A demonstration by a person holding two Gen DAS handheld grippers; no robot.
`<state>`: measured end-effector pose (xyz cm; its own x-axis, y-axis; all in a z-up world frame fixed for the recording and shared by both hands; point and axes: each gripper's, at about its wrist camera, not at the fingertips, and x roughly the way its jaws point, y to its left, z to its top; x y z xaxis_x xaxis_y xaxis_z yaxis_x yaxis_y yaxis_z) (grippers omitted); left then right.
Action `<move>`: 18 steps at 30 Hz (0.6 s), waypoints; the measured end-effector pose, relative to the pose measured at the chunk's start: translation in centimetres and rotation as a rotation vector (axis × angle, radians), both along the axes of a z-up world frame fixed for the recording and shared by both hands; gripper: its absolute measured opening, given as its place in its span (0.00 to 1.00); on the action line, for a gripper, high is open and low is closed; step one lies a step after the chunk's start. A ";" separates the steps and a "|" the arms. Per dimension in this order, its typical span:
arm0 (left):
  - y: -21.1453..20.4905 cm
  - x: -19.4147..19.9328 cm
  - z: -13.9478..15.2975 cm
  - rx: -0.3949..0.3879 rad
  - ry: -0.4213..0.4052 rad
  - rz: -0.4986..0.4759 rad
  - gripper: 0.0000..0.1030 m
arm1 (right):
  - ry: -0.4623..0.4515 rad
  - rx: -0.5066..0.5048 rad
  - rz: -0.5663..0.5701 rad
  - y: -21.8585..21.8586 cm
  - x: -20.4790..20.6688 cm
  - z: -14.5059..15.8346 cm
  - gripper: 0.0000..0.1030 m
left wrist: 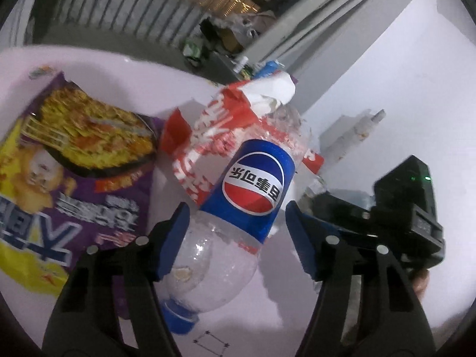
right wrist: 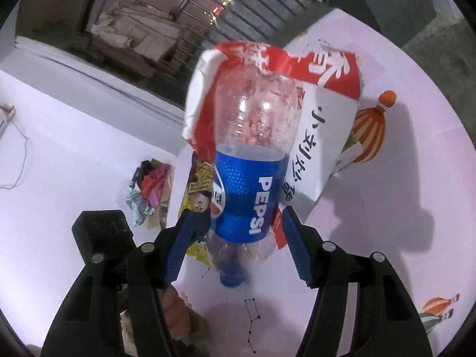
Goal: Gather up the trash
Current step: 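Grasp the Pepsi bottle with the right tool while the left tool returns to the table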
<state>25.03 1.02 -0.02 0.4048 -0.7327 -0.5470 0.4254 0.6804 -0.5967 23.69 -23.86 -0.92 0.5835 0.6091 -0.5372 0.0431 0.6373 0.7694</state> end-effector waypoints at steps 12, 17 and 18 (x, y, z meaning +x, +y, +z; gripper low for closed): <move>-2.1 -2.9 -2.1 -0.097 0.052 -0.168 0.50 | 0.063 0.044 -0.019 -0.4 -0.2 -2.2 0.59; -2.7 -4.3 -2.4 -0.101 0.042 -0.204 0.50 | 0.069 0.070 -0.017 -1.1 -1.4 -2.9 0.58; -2.8 -4.4 -2.5 -0.104 0.046 -0.207 0.49 | 0.070 0.071 -0.016 -1.1 -1.5 -2.9 0.58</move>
<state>20.60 -1.83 -2.49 0.2160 -0.8508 -0.4790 0.5203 0.5154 -0.6809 22.23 -24.94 -3.86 0.5556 0.6379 -0.5333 0.1083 0.5804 0.8071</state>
